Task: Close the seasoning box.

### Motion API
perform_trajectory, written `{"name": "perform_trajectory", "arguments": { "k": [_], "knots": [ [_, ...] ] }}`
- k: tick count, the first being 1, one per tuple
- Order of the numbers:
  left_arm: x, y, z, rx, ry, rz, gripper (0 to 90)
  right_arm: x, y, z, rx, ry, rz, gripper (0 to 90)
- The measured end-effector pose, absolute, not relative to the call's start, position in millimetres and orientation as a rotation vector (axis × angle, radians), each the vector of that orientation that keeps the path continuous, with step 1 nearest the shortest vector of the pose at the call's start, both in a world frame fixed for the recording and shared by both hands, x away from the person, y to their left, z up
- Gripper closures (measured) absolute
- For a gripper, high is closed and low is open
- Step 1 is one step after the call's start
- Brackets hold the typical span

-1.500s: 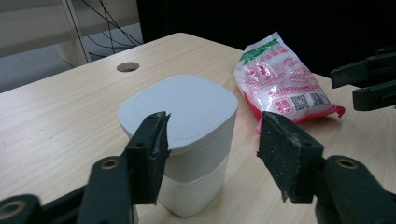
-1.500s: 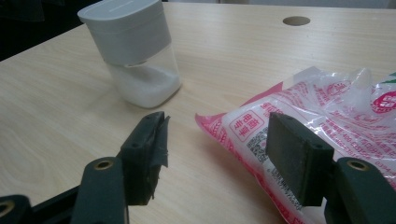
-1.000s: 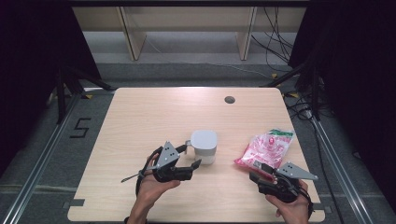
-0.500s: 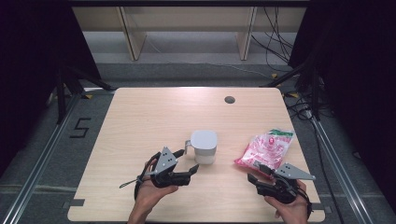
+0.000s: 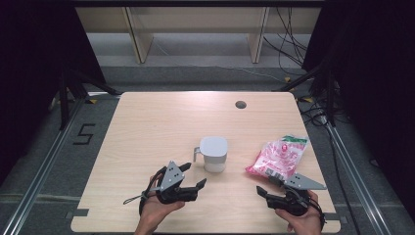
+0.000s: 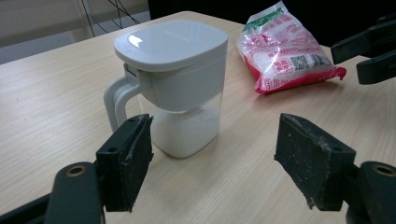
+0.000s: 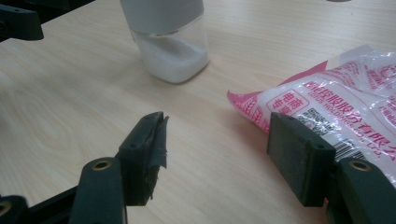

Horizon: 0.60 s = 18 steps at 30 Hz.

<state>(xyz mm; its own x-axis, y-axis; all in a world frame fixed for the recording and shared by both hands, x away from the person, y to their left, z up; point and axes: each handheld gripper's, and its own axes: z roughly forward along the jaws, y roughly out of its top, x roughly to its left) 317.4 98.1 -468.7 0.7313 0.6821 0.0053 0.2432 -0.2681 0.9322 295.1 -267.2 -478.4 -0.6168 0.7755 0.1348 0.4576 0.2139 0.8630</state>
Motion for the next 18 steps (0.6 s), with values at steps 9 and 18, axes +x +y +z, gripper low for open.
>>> {"name": "perform_trajectory", "arguments": {
  "k": [9,18],
  "knots": [
    [310.3,101.6,-481.3,1.822,0.751,0.482,26.2,283.6,-261.7,-480.1,1.126,2.25,1.302,37.8],
    [299.8,104.2,-492.7,1.859,0.758,0.505,25.7,274.4,-255.7,-483.5,1.117,2.304,1.283,37.5]
  ]
}}
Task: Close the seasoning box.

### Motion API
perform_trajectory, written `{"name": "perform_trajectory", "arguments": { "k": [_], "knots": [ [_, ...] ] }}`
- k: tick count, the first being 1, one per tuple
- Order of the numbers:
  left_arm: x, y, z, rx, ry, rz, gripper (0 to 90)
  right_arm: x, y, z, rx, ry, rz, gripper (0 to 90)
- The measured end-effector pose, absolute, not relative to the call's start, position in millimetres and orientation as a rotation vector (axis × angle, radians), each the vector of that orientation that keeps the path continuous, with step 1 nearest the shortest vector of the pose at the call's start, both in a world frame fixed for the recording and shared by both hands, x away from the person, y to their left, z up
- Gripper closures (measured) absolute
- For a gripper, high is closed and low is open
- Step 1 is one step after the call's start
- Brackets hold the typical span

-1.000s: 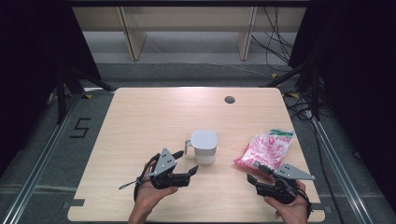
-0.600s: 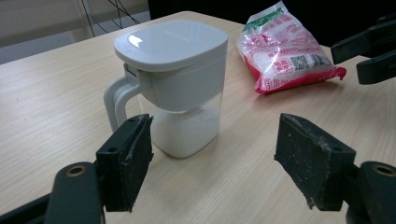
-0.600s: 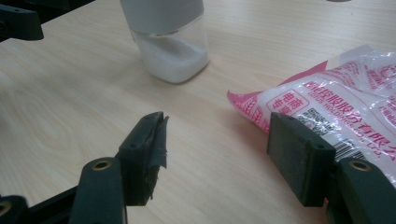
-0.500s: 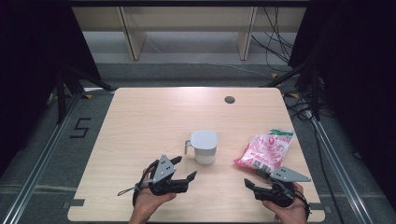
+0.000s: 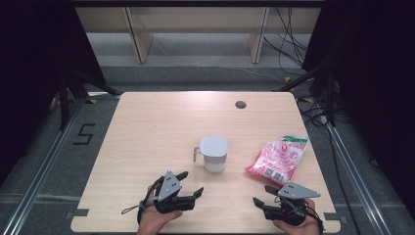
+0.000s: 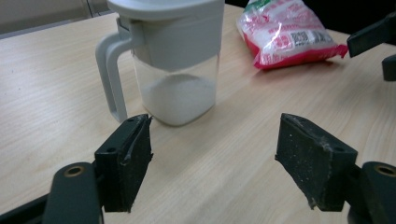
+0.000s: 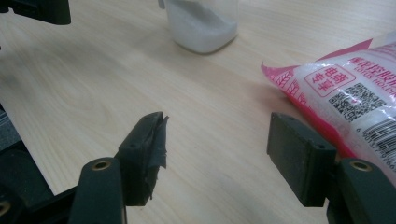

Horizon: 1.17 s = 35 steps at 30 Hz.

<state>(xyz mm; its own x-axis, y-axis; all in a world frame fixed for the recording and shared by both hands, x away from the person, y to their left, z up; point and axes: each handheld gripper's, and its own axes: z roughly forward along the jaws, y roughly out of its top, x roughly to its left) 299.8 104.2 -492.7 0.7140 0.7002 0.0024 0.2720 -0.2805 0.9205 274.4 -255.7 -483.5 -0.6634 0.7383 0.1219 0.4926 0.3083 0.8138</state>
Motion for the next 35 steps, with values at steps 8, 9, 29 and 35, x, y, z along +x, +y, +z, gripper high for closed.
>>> {"name": "perform_trajectory", "arguments": {
  "k": [8,9,29,35],
  "knots": [
    [288.7,103.1,-502.9,1.869,0.778,0.483,25.6,269.4,-255.6,-488.3,1.093,2.374,1.251,36.5],
    [286.8,102.5,-504.0,1.855,0.78,0.47,25.6,269.2,-255.9,-489.4,1.082,2.381,1.256,36.1],
    [284.9,111.9,-512.2,1.863,0.828,0.482,25.1,262.2,-259.4,-493.3,1.094,2.437,1.226,34.6],
    [287.7,116.0,-513.2,1.854,0.848,0.471,24.7,262.3,-259.5,-493.0,1.093,2.435,1.225,34.6]
  ]
}}
